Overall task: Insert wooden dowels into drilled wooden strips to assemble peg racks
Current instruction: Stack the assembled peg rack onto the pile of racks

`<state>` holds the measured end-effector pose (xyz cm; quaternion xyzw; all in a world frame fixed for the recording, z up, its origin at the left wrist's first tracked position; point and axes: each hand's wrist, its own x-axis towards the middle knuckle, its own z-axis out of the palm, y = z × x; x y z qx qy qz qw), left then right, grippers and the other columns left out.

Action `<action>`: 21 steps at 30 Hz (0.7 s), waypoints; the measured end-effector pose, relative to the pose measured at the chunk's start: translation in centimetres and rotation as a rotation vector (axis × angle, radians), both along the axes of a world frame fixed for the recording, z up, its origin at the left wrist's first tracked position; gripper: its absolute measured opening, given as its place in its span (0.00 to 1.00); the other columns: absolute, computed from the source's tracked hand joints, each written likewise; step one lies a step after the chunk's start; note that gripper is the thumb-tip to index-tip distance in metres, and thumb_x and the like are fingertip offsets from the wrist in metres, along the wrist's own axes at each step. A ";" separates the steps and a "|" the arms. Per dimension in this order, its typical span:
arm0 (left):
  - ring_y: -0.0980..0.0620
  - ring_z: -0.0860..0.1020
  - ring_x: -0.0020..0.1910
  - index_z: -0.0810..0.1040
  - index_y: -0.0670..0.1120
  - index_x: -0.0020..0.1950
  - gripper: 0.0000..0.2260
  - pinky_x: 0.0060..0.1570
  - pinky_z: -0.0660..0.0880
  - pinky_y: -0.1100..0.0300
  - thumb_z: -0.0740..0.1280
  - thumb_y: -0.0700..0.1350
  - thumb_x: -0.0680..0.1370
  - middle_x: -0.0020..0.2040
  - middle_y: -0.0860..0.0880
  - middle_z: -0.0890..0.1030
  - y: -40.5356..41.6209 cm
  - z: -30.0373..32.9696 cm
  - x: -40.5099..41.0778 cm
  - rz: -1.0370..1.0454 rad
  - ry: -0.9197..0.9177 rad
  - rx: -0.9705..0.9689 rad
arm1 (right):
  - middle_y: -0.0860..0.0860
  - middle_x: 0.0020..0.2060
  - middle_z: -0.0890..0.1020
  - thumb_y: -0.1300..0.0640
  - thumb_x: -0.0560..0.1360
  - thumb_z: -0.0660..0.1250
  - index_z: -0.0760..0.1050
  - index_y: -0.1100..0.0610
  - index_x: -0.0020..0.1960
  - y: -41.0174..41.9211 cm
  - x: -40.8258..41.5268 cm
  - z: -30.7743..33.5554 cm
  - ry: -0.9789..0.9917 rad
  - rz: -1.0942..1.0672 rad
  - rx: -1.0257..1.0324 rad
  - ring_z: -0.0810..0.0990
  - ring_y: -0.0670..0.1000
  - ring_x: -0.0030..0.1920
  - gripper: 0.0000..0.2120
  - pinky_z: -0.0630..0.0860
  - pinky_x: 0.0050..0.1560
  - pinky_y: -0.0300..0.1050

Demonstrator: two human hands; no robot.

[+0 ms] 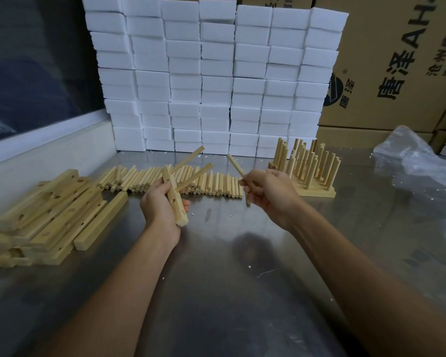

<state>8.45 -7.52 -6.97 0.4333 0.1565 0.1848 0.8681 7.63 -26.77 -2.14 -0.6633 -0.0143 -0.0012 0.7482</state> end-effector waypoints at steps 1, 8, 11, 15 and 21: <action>0.53 0.72 0.20 0.79 0.42 0.62 0.13 0.21 0.69 0.66 0.60 0.39 0.80 0.34 0.45 0.78 0.0 0.0 0.0 -0.002 0.000 -0.001 | 0.59 0.37 0.81 0.69 0.75 0.65 0.78 0.62 0.40 0.0 0.1 -0.1 0.026 0.019 0.035 0.77 0.48 0.31 0.07 0.74 0.35 0.41; 0.53 0.71 0.20 0.78 0.41 0.63 0.14 0.20 0.68 0.66 0.60 0.39 0.80 0.34 0.44 0.77 0.0 0.1 0.0 -0.010 -0.006 0.002 | 0.60 0.52 0.81 0.75 0.77 0.55 0.68 0.58 0.68 0.5 -0.1 -0.4 0.143 0.202 0.132 0.83 0.55 0.32 0.23 0.81 0.34 0.46; 0.53 0.72 0.20 0.79 0.40 0.63 0.14 0.20 0.68 0.66 0.60 0.39 0.80 0.34 0.45 0.77 -0.1 0.1 -0.1 -0.007 -0.004 0.012 | 0.55 0.46 0.76 0.73 0.76 0.53 0.70 0.55 0.69 0.9 -0.2 -0.5 0.102 0.181 -0.032 0.79 0.50 0.32 0.26 0.79 0.33 0.46; 0.53 0.72 0.19 0.78 0.40 0.63 0.14 0.20 0.68 0.66 0.60 0.39 0.80 0.35 0.44 0.77 -0.2 0.2 -0.2 -0.006 0.002 0.017 | 0.49 0.39 0.71 0.56 0.82 0.58 0.77 0.48 0.61 1.4 -0.6 -0.5 -0.069 0.116 -0.349 0.71 0.46 0.30 0.12 0.65 0.27 0.38; 0.53 0.72 0.19 0.79 0.42 0.62 0.13 0.20 0.67 0.66 0.61 0.39 0.80 0.32 0.45 0.79 -0.5 0.6 -0.4 -0.023 0.009 0.026 | 0.47 0.35 0.79 0.50 0.80 0.65 0.80 0.53 0.51 2.0 -0.8 -0.3 -0.413 0.028 -0.591 0.74 0.40 0.31 0.09 0.72 0.37 0.41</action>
